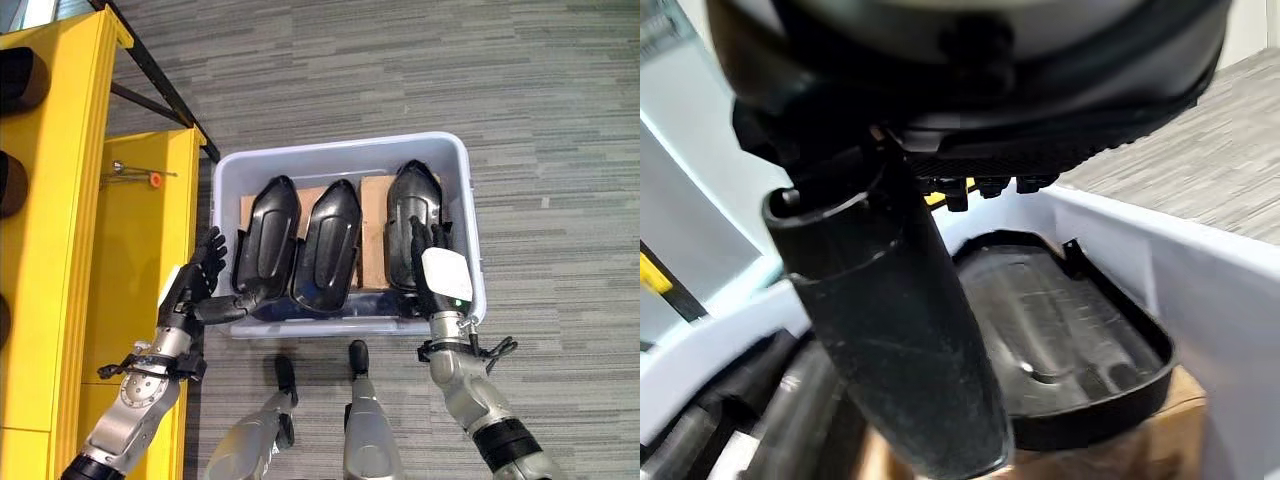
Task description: Move parts from the plastic box to the shelf.
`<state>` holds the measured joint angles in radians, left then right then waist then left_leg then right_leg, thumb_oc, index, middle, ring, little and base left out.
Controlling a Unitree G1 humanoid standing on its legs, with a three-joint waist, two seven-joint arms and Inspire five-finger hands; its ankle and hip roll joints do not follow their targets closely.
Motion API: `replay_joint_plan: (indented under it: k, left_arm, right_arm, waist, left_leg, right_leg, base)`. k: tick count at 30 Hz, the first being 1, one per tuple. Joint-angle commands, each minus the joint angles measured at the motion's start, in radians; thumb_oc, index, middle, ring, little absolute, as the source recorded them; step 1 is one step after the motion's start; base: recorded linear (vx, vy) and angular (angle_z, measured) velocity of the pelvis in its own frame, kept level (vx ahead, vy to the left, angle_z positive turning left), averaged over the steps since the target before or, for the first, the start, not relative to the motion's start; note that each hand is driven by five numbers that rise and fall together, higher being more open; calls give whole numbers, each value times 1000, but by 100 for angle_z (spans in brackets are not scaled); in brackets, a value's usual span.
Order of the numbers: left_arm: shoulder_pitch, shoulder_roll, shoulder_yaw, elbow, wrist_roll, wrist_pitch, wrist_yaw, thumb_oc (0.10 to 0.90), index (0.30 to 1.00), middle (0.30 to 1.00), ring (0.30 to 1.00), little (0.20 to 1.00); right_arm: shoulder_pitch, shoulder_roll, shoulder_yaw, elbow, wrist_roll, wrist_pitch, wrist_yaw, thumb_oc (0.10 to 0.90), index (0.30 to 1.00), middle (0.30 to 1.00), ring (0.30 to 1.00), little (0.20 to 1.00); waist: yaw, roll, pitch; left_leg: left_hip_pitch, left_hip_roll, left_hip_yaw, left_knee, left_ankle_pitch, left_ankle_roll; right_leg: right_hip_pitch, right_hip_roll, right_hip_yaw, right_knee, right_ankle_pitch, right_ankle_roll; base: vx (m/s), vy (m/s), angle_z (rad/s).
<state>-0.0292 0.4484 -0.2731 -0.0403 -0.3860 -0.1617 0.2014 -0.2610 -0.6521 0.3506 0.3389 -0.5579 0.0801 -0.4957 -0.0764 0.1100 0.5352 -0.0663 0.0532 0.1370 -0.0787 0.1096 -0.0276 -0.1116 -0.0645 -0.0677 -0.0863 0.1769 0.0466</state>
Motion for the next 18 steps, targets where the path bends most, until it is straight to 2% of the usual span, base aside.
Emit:
replay_joint_plan:
  k: [1, 4, 8, 9, 14, 16, 18]
  left_arm:
    - [-42, 34, 15, -45, 14, -117, -17, 900, 1000, 1000, 1000, 1000]
    - [-61, 36, 8, -38, -18, -106, -46, 900, 1000, 1000, 1000, 1000]
    - [-75, 40, -1, -20, -13, -104, -66, 900, 1000, 1000, 1000, 1000]
    - [-93, 41, -13, -7, -20, -109, -75, 900, 1000, 1000, 1000, 1000]
    - [-118, 43, -31, -1, -47, -126, -88, 900, 1000, 1000, 1000, 1000]
    - [-135, 48, -45, 17, -43, -142, -71, 900, 1000, 1000, 1000, 1000]
    - [-138, 44, -49, 24, -49, -163, -87, 900, 1000, 1000, 1000, 1000]
  right_arm:
    - [-107, -54, 32, 1, -23, -4, -49, 900, 1000, 1000, 1000, 1000]
    - [-149, -53, 54, 96, -8, 20, -41, 900, 1000, 1000, 1000, 1000]
    - [-204, -47, 83, 214, 14, 3, -66, 900, 1000, 1000, 1000, 1000]
    - [-262, -48, 115, 306, -6, -17, -71, 900, 1000, 1000, 1000, 1000]
    - [-308, -54, 148, 412, 3, 6, -150, 900, 1000, 1000, 1000, 1000]
    - [-355, -47, 166, 479, 12, 1, -188, 900, 1000, 1000, 1000, 1000]
    - [-367, -45, 181, 501, -4, 23, -218, 900, 1000, 1000, 1000, 1000]
  waist:
    - [29, -32, -64]
    - [40, -27, -57]
    - [55, -21, -53]
    - [68, -11, -42]
    - [74, 7, -26]
    - [82, 16, -15]
    - [85, 26, -15]
  left_leg:
    - [-20, -4, -31, 44, -97, 4]
    - [-25, -5, -35, 42, -93, 4]
    - [-33, -6, -41, 43, -88, 3]
    - [-44, -10, -48, 43, -81, 2]
    - [-59, -15, -51, 43, -74, 1]
    - [-76, -20, -50, 37, -69, 3]
    - [-88, -21, -52, 33, -63, 2]
  right_leg:
    - [-16, 4, -32, 237, -268, 8]
    - [-17, 4, -37, 238, -269, 6]
    - [-18, 4, -49, 242, -270, 2]
    - [-27, 1, -59, 251, -271, 0]
    - [-41, -1, -68, 260, -275, -3]
    - [-62, -4, -71, 267, -274, -3]
    - [-75, -5, -74, 272, -275, -5]
  base:
    - [-48, -40, 4]
    - [-40, -29, 5]
    - [-34, -23, 7]
    - [-78, -30, 12]
    - [-49, 5, 9]
    - [-81, -4, 4]
    - [-36, 21, 3]
